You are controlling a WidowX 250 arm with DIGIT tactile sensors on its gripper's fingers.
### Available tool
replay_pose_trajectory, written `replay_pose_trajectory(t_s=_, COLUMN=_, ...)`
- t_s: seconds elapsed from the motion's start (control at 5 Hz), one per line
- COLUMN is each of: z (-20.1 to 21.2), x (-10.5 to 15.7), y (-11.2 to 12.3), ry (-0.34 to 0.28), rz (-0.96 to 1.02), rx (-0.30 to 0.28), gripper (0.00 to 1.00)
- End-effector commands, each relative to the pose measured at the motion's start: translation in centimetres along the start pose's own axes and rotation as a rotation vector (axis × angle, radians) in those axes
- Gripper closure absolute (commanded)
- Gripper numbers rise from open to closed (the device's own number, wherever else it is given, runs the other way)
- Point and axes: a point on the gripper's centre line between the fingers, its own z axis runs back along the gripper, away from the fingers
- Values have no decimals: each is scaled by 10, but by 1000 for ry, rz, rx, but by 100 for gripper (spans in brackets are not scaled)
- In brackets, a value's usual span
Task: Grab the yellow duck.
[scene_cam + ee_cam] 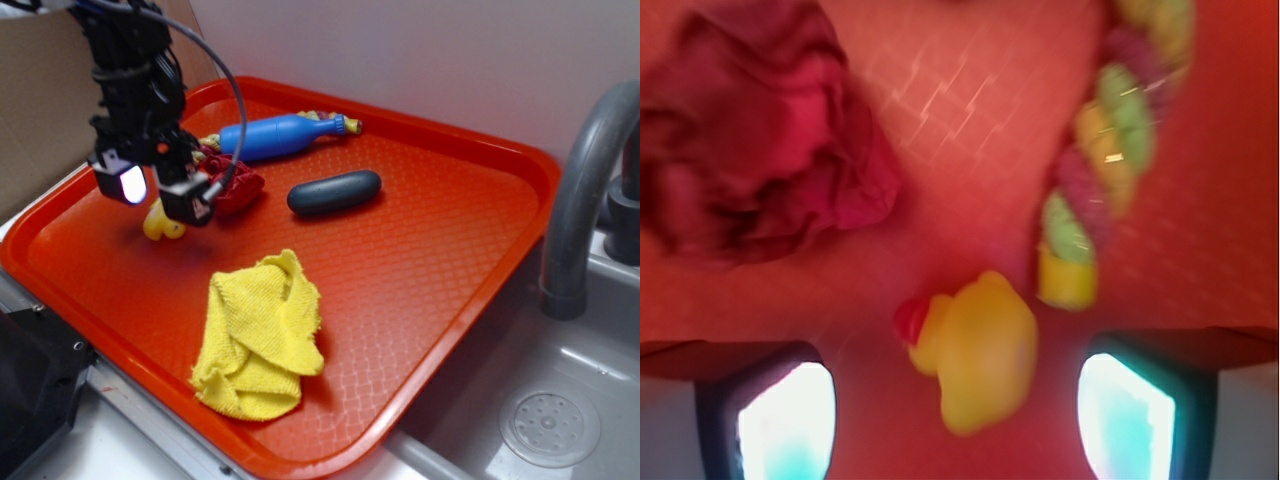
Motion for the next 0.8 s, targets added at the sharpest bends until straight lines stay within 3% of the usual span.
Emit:
replay_pose_trajectory(t_s=0.0, z=-19, x=5, y=0, ry=3, rz=-25, rx=32, gripper=0)
replay_pose_trajectory(t_s=0.2, z=-18, x=5, y=0, ry=-5, rz=-16, rx=29, gripper=100)
replay_pose_trajectory(t_s=0.4, z=-14, x=4, y=0, ry=-26, rz=-12, rx=42, gripper=100)
replay_pose_trajectory(t_s=0.6, z=9, x=-1, y=-3, ry=-56, rz=-6, rx=104, gripper=100)
